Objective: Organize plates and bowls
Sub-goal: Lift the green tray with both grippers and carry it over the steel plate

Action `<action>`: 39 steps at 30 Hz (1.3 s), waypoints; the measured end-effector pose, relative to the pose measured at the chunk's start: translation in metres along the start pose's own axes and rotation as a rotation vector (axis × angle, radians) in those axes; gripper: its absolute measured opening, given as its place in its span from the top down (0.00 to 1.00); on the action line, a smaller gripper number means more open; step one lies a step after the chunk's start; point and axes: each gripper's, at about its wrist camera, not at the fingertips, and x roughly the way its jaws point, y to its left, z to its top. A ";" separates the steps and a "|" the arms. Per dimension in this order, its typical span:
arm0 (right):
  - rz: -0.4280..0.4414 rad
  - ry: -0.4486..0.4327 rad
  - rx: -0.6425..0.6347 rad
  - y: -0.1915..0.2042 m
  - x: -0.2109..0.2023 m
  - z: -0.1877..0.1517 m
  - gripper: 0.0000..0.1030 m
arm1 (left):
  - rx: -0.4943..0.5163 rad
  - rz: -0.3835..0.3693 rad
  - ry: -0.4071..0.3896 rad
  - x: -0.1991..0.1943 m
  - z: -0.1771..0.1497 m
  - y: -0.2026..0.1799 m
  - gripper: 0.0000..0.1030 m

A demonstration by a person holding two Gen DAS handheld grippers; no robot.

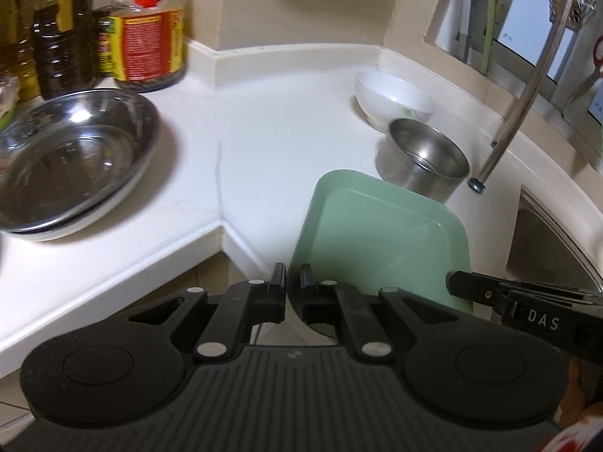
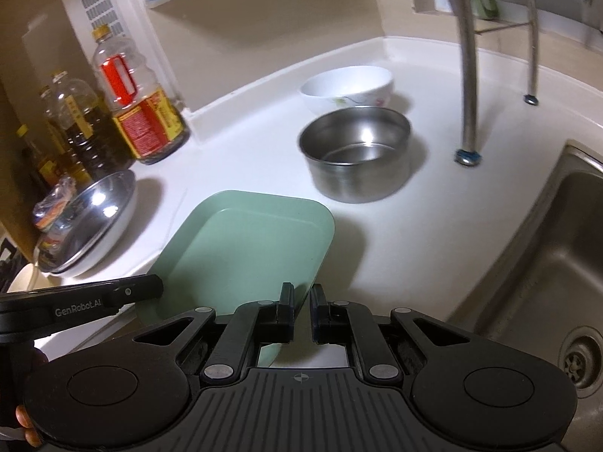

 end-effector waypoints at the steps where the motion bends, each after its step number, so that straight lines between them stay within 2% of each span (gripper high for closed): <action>1: 0.009 0.001 -0.007 0.004 0.001 0.001 0.92 | -0.007 0.006 -0.005 -0.003 0.000 0.003 0.94; 23: 0.227 0.036 -0.198 0.109 0.031 0.016 0.92 | -0.200 0.176 -0.117 -0.074 0.001 0.099 0.94; 39: 0.311 0.038 -0.290 0.160 0.060 0.035 0.92 | -0.270 0.254 -0.169 -0.093 0.011 0.143 0.94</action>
